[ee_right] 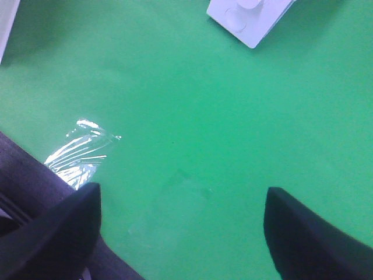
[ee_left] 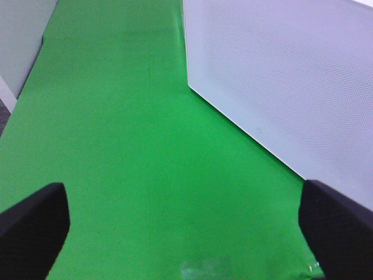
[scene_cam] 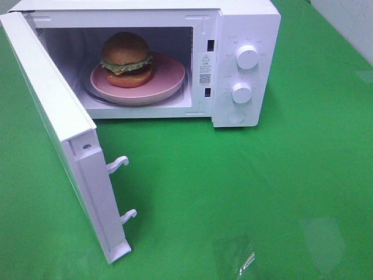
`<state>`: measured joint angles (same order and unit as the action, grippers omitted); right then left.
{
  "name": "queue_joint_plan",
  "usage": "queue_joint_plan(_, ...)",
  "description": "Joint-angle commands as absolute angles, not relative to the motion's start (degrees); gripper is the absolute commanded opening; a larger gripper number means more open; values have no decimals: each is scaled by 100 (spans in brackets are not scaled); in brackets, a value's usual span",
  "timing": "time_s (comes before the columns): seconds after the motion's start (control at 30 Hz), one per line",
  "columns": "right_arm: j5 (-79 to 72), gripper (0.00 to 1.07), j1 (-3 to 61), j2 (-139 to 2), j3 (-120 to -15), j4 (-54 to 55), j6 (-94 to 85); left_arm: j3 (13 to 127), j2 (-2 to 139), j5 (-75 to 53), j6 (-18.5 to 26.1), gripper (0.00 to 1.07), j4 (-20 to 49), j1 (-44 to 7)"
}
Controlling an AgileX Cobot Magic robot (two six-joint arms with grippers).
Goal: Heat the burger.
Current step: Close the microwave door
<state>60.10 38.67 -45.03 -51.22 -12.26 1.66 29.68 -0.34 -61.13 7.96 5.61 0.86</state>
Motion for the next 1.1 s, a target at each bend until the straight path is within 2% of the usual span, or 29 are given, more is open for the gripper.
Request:
queue_joint_plan(0.03, 6108, 75, 3862, -4183, -5065, -1301, 304, 2962, -132, -6136, 796, 100, 590, 57)
queue_joint_plan(0.17, 6068, 75, 3570, -3621, -4635, -1346, 561, 2962, -132, -6136, 796, 100, 590, 57)
queue_joint_plan(0.23, 6079, 77, 2945, -3128, -4194, -1335, 596, 2962, -132, -6136, 796, 100, 590, 57)
queue_joint_plan(0.27, 6079, 77, 2945, -3128, -4194, -1335, 596, 2962, -132, -6136, 796, 100, 590, 57)
queue_joint_plan(0.3, 6045, 78, 2607, -2836, -4022, -1301, 688, 2962, -132, -6136, 796, 100, 590, 57)
queue_joint_plan(0.4, 6033, 78, 2487, -2716, -3965, -1283, 768, 2962, -132, -6136, 796, 100, 590, 57)
queue_joint_plan(0.6, 5833, 77, 1467, -1581, -3552, -1066, 808, 2962, -132, -6136, 796, 100, 590, 57)
queue_joint_plan(0.7, 5775, 77, 1346, -1450, -3501, -1003, 756, 2962, -132, -6136, 796, 100, 590, 57)
queue_joint_plan(0.73, 5712, 77, 1112, -1215, -3386, -854, 676, 2962, -132, -6136, 796, 100, 590, 57)
queue_joint_plan(0.97, 5563, 76, 521, -464, -2853, -699, 647, 2962, -132, -6136, 796, 100, 590, 57)
queue_joint_plan(1.1, 5512, 76, 464, -206, -2825, -670, 607, 2962, -132, -6136, 791, 100, 590, 57)
